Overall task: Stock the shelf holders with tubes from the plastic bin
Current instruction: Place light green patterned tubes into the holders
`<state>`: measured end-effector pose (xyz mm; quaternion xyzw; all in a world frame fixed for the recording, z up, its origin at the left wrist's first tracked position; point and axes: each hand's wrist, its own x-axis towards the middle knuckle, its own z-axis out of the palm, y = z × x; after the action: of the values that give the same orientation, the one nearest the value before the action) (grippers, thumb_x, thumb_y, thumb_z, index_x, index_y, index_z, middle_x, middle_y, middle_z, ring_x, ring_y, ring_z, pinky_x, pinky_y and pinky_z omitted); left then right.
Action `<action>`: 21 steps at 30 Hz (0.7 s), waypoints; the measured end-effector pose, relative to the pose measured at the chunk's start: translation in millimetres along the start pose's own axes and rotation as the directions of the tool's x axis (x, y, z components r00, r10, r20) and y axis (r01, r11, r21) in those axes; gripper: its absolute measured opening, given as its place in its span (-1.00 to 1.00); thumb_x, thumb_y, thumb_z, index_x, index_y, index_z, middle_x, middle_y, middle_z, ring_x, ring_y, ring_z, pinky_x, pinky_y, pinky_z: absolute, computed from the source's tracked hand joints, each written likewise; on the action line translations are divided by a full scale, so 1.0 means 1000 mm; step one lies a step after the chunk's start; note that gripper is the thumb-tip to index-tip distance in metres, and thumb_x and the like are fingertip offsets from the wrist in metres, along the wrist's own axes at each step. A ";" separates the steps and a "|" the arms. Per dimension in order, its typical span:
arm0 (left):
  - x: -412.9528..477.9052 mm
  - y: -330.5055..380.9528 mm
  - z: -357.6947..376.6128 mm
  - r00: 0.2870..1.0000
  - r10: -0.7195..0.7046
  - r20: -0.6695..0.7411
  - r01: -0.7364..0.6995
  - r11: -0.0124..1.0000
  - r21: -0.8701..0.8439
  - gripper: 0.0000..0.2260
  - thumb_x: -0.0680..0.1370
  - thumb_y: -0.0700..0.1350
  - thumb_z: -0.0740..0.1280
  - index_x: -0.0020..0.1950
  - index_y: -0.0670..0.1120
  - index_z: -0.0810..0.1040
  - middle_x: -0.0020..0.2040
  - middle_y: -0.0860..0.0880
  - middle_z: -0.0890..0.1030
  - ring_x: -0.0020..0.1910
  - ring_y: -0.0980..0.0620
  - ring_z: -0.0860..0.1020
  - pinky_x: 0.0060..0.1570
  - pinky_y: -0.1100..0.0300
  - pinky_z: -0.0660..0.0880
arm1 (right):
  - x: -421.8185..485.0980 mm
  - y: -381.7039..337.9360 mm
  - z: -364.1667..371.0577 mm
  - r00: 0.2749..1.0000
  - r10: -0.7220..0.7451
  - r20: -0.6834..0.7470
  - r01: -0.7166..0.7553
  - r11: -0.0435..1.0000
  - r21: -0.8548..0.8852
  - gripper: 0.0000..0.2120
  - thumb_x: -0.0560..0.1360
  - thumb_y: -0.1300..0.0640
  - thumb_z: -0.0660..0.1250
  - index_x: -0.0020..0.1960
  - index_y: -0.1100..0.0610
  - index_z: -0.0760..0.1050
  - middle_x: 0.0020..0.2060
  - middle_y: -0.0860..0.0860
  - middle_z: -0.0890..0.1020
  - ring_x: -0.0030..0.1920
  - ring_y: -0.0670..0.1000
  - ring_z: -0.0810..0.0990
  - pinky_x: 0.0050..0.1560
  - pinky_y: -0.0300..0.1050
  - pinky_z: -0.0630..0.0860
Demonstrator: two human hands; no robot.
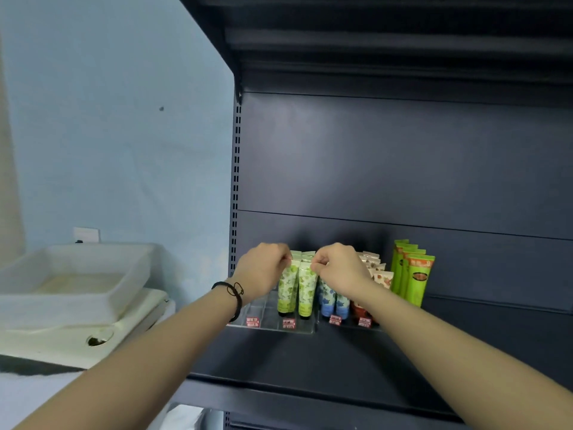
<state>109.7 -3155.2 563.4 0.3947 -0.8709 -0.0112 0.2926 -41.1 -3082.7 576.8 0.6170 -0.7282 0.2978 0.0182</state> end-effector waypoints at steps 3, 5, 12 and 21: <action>0.002 -0.002 0.002 0.999 -0.036 0.003 0.036 0.998 -0.044 -0.83 0.60 -0.12 0.17 0.01 -0.04 0.56 -0.04 -0.01 0.64 -0.06 -0.04 0.58 -0.05 0.04 0.55 | 0.000 0.004 0.009 1.000 0.019 0.023 -0.019 1.000 0.004 -0.82 0.52 0.22 0.28 -0.13 0.13 0.66 -0.15 0.00 0.69 -0.09 0.02 0.63 -0.04 0.00 0.61; 0.004 -0.002 0.002 0.999 -0.045 0.012 0.046 0.997 -0.063 -0.83 0.60 -0.12 0.17 0.00 -0.04 0.56 -0.05 -0.01 0.64 -0.08 -0.03 0.59 -0.06 0.06 0.55 | 0.001 0.007 0.013 0.999 0.031 0.028 -0.031 1.000 -0.001 -0.81 0.52 0.23 0.26 -0.13 0.15 0.66 -0.13 -0.01 0.69 -0.08 0.02 0.63 -0.02 0.05 0.61; -0.002 -0.001 0.017 0.997 -0.059 0.054 0.063 0.995 -0.073 -0.84 0.60 -0.12 0.18 -0.02 -0.03 0.55 -0.04 0.01 0.63 -0.05 -0.04 0.58 -0.01 0.03 0.54 | 0.004 0.012 0.016 0.999 0.035 0.012 -0.035 0.999 0.022 -0.81 0.48 0.26 0.25 -0.10 0.27 0.63 -0.09 0.15 0.68 -0.02 0.16 0.64 0.02 0.17 0.61; -0.006 0.000 0.018 0.997 -0.068 0.039 0.071 0.994 -0.085 -0.80 0.61 -0.05 0.18 0.13 0.00 0.56 0.09 0.01 0.62 0.05 -0.04 0.57 0.05 0.01 0.53 | 0.003 0.008 0.014 0.999 0.010 0.048 -0.011 1.000 0.027 -0.83 0.53 0.15 0.31 -0.08 0.08 0.68 -0.12 -0.04 0.69 -0.07 0.02 0.64 0.02 0.05 0.60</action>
<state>103.5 -3155.3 545.1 0.4117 -0.8603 -0.0659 0.2932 -44.5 -3091.5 562.8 0.6203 -0.7276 0.2928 -0.0093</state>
